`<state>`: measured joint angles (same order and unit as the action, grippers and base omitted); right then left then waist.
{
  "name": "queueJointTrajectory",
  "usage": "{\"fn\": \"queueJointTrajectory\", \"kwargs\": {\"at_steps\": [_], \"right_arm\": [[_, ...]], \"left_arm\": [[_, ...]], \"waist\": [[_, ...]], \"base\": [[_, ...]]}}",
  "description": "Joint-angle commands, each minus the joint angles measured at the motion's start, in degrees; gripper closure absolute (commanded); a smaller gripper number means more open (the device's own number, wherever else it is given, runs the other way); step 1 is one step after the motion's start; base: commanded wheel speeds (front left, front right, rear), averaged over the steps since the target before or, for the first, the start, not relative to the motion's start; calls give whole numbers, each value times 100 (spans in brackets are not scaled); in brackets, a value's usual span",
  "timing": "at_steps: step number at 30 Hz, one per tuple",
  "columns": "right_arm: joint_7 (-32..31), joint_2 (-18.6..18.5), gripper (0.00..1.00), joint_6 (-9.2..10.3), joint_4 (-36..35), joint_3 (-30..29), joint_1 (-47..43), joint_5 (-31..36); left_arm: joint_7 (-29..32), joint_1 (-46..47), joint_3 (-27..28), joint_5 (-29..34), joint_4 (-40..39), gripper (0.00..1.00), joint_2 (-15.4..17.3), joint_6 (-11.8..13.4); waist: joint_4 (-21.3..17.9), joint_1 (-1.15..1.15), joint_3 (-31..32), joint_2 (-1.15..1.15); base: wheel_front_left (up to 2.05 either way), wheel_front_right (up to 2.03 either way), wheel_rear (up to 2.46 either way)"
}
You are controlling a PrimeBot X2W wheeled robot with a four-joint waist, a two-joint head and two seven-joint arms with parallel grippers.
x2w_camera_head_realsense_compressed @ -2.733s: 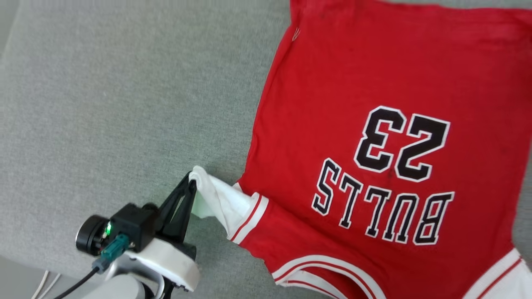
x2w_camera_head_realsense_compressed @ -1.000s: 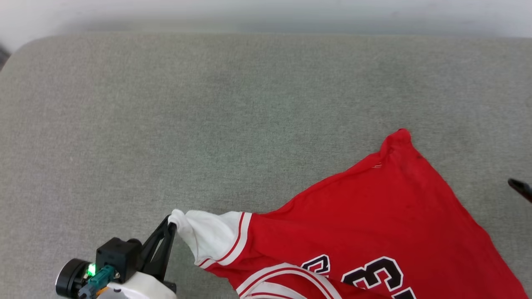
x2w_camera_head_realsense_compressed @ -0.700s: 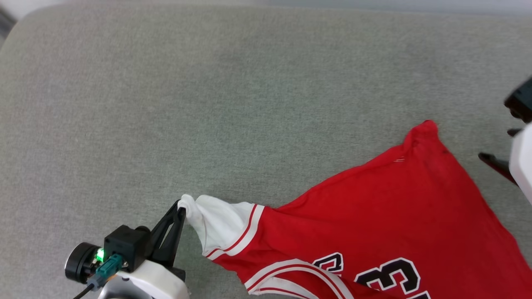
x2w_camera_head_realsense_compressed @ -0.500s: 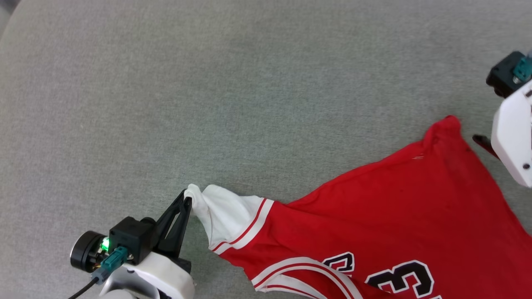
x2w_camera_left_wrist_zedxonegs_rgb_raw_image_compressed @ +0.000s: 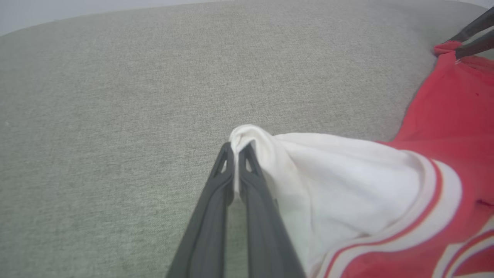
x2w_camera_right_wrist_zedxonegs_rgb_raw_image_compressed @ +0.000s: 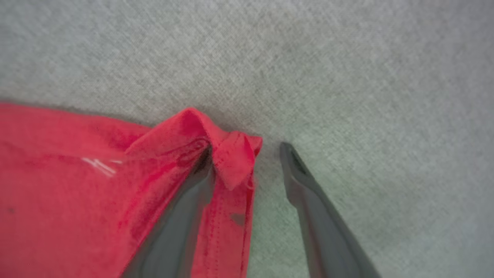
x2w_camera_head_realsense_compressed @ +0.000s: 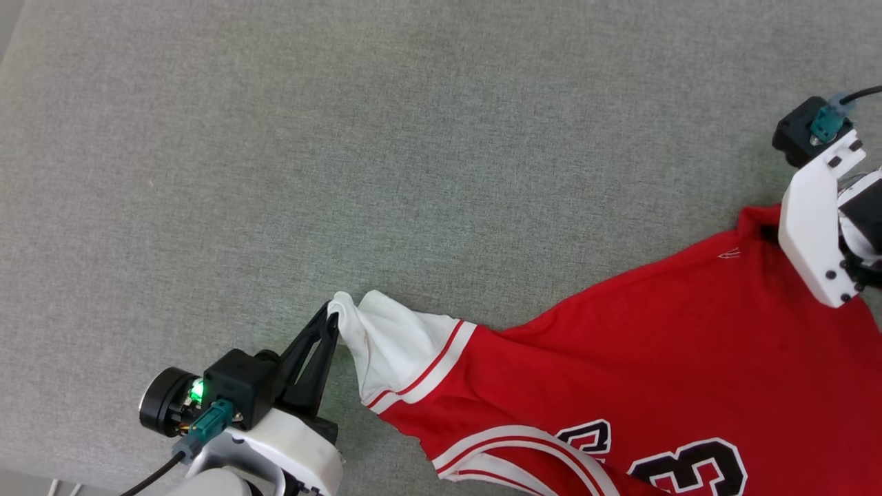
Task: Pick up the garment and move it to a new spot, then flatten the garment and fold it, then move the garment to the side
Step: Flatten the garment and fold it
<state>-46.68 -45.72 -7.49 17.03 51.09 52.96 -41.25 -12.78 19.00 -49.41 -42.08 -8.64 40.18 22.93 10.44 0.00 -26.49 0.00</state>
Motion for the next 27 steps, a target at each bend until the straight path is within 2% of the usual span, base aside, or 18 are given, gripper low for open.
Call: {"fn": "queueJointTrajectory", "kwargs": {"at_steps": [1,7,14,21,27], "right_arm": [[87,126,100,1,273,371,-412,-116],[801,53,100,3,257,301,-144,-245],[1762,-92,100,3,22,89,-174,-401],[2459,-45,100,3,-273,-532,-353,-311],[2740,233,100,3,-506,-1330,-244,121]], "left_arm": [[-16,53,0,-11,51,100,-33,-25],[-52,-48,35,-82,120,100,-12,-76],[32,111,106,-40,-14,100,229,-119],[116,494,340,68,-205,100,547,-148],[414,1511,478,349,-307,100,508,-392]], "waist": [[-32,0,107,0],[-199,0,531,0],[-480,0,1199,0],[-846,0,1493,0],[-1077,0,1369,0]], "base": [[0,0,0],[0,0,0],[0,0,0],[0,0,0],[0,0,0]]}}
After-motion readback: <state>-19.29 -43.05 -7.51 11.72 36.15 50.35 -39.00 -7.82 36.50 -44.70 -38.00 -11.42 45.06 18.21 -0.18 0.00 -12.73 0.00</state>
